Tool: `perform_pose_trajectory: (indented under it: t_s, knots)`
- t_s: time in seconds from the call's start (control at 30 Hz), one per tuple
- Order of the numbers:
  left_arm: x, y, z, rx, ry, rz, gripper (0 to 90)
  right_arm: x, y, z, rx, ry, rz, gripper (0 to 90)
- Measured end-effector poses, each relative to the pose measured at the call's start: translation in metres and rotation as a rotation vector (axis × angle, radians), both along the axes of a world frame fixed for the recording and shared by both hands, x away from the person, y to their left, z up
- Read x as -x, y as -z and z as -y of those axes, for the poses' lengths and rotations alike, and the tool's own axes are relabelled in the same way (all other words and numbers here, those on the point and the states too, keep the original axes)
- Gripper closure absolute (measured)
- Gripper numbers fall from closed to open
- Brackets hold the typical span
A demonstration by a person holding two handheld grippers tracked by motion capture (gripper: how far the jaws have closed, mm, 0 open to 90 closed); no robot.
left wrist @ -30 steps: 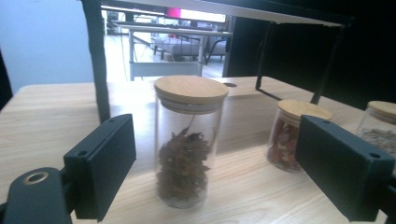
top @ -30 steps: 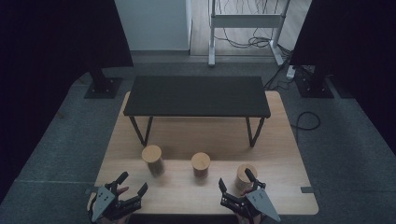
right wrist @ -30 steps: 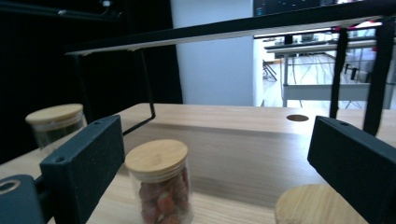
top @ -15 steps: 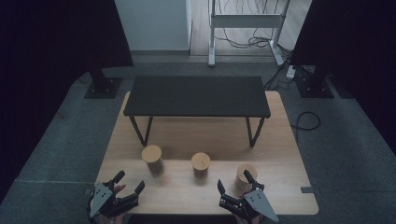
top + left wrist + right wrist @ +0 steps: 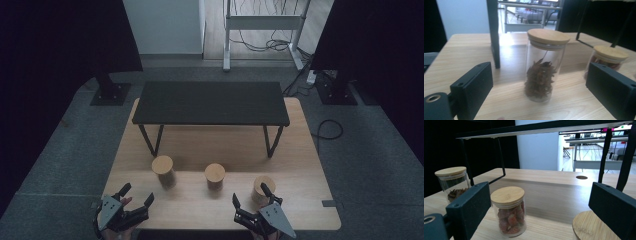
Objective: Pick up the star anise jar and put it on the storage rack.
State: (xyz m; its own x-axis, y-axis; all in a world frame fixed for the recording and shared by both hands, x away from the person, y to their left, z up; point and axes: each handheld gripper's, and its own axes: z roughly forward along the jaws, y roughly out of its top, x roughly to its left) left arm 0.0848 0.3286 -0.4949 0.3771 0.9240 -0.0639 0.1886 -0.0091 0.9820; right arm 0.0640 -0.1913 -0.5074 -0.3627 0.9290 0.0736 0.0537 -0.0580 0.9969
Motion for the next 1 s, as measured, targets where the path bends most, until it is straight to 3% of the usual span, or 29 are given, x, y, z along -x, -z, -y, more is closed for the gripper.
perform_pose_trajectory:
  t_s: [0.3, 0.53, 0.8, 1.0]
  knots:
    - [-0.013, -0.004, 0.009, -0.04, -0.018, -0.022, 4.6, -0.001, 0.0, -0.001, 0.004, 0.0, -0.006, 3.6]
    - [-0.034, -0.01, 0.007, -0.056, 0.035, -0.047, 4.5, 0.001, -0.001, -0.005, 0.022, -0.005, -0.002, 3.6]
    - [-0.045, -0.011, 0.015, -0.084, 0.043, -0.066, 4.5, 0.001, -0.001, -0.007, 0.028, -0.004, -0.009, 3.6]
    - [-0.057, -0.012, 0.026, -0.127, 0.055, -0.079, 6.0, 0.001, -0.001, -0.007, 0.032, -0.007, -0.011, 3.6]
